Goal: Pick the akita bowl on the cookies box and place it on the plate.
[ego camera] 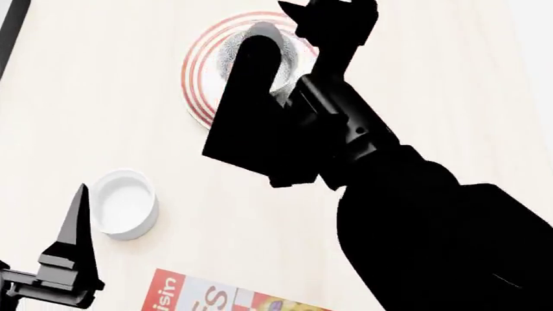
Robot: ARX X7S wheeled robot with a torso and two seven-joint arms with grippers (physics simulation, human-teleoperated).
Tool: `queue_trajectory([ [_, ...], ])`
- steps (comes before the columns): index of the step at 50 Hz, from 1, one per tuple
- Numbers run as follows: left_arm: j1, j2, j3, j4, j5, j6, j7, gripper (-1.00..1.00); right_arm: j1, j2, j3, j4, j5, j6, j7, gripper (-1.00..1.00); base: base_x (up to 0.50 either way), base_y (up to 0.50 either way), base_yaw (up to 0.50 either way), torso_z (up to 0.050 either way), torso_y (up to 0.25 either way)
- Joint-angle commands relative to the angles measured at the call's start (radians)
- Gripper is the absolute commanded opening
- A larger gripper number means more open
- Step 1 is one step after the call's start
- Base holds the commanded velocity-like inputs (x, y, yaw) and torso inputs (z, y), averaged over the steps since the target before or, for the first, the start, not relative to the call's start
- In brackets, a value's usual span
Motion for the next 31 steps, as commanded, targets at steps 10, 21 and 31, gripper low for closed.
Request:
queue_trajectory([
  [10,0.039,0.017,-0.147,0.166,0.088,0.148,-0.132,1.00,-0.427,0.528,0.273,-0.625,0.142,-0.298,0.723,1.00,0.00,0.00,0.00,0.000,0.000],
  [21,0.093,0.050,-0.222,0.198,0.140,0.291,-0.166,1.00,-0.639,0.746,0.243,-0.681,0.051,-0.692,1.072,1.00,0.00,0.00,0.00,0.000,0.000],
  [31,0.109,0.079,-0.247,0.203,0.146,0.366,-0.180,1.00,-0.730,0.828,0.200,-0.682,-0.112,-0.879,1.300,1.00,0.00,0.00,0.00,0.000,0.000],
])
